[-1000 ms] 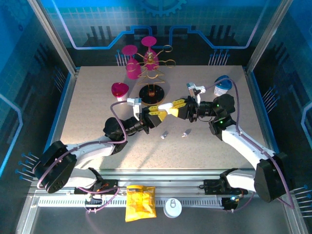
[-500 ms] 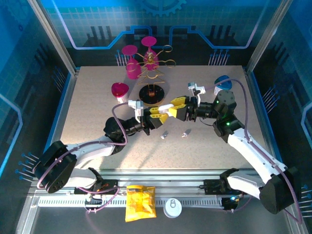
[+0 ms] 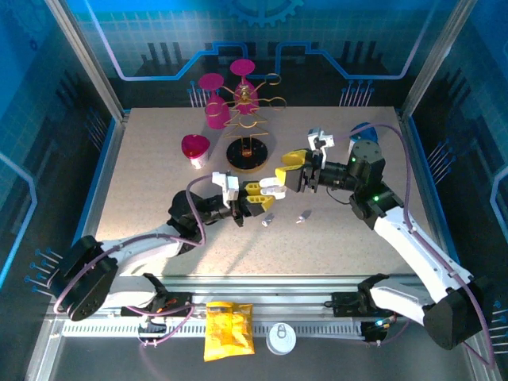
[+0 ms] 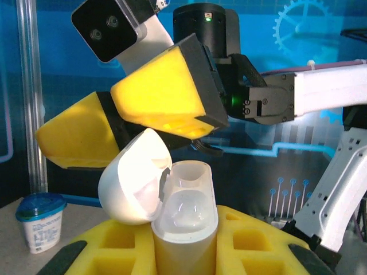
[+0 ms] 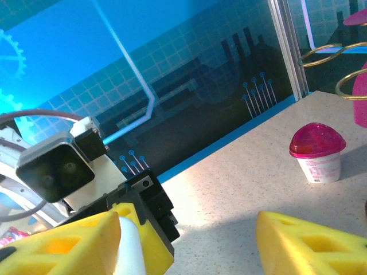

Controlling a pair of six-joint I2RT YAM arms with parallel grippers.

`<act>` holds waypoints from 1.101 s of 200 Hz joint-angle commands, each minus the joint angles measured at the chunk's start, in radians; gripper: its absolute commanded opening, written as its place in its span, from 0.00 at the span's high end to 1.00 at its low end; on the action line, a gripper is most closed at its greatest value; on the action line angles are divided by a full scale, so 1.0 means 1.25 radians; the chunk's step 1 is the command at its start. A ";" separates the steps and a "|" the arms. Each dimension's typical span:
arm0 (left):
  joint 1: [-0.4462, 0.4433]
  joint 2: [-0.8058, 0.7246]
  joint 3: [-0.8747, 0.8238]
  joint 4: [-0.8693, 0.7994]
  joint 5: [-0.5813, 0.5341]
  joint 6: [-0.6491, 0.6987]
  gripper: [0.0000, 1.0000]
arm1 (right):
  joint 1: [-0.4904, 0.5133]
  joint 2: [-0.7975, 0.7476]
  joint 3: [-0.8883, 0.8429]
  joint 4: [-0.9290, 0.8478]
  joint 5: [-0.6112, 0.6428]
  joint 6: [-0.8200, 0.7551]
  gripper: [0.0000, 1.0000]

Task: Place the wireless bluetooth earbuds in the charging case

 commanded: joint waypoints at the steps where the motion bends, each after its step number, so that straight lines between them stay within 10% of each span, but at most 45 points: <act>1: 0.010 -0.037 -0.022 -0.038 -0.025 0.104 0.87 | 0.001 -0.053 -0.024 0.054 -0.038 0.000 0.32; 41: 0.037 -0.058 -0.045 -0.067 -0.030 0.133 0.86 | -0.024 -0.165 -0.100 0.015 0.193 -0.008 0.32; 106: 0.041 -0.121 -0.059 -0.154 -0.031 0.175 0.86 | -0.051 -0.087 -0.093 -0.469 0.555 -0.020 0.34; 220: 0.043 -0.138 -0.068 -0.190 -0.028 0.186 0.85 | 0.036 0.254 -0.129 -0.490 0.543 0.092 0.53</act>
